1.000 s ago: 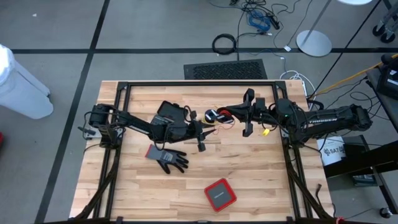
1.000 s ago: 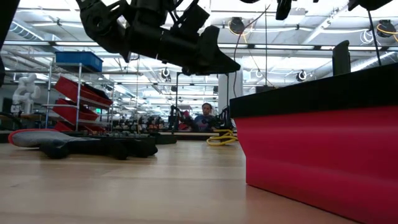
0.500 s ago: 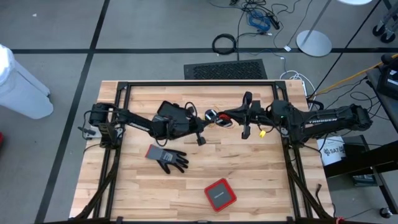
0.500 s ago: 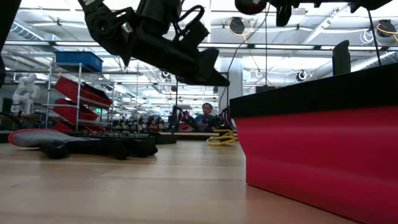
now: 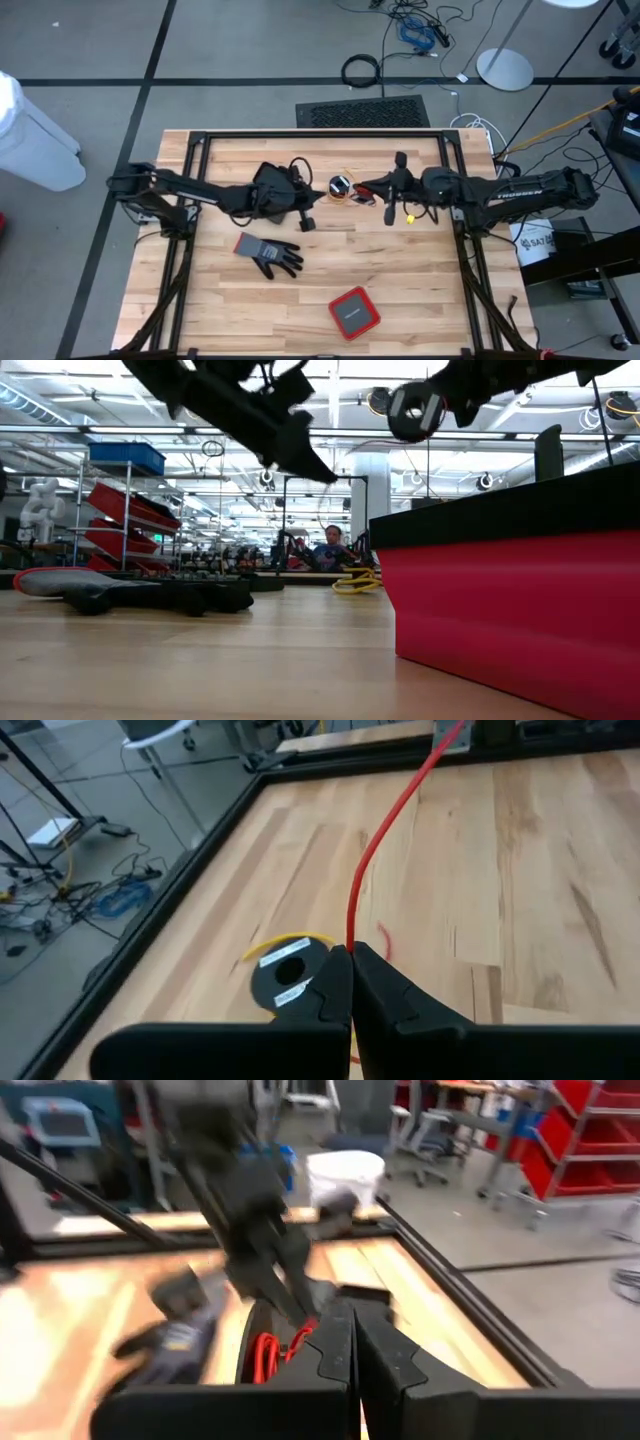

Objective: Coil cords
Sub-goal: Coil the red wire onto the spool

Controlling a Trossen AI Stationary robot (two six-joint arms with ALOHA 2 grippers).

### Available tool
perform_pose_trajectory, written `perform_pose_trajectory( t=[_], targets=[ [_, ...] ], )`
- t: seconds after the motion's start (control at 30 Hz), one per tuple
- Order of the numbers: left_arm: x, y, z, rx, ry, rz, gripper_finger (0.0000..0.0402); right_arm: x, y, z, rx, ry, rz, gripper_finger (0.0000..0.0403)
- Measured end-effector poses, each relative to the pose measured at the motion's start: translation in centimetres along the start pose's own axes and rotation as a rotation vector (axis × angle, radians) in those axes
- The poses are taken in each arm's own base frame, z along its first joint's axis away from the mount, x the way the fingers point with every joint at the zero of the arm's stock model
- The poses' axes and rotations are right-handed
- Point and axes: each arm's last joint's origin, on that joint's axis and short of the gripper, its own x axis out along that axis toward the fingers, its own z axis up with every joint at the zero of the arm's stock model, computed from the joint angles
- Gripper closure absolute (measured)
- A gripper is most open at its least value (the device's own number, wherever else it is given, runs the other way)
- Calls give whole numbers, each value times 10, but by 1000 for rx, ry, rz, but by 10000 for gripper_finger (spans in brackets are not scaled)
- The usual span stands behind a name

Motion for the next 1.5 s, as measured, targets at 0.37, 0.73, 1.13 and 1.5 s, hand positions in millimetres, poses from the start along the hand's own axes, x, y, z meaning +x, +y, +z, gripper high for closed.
perform_pose_trajectory(
  t=[0.37, 0.73, 1.13, 1.5],
  targets=[
    [-34, 14, 12, 18, 51, 21, 401, -1, -2, -11, -50, 114, -47, 403],
    [-31, 13, 8, 17, 69, -9, 401, 0, -3, -2, -44, 20, -98, 403],
    [-8, 6, -1, -13, 56, -6, 401, 7, 4, 13, 52, -163, 71, 403],
    [-8, 26, -6, -3, 117, 69, 402, 10, 5, 10, 56, -139, 94, 403]
  ],
)
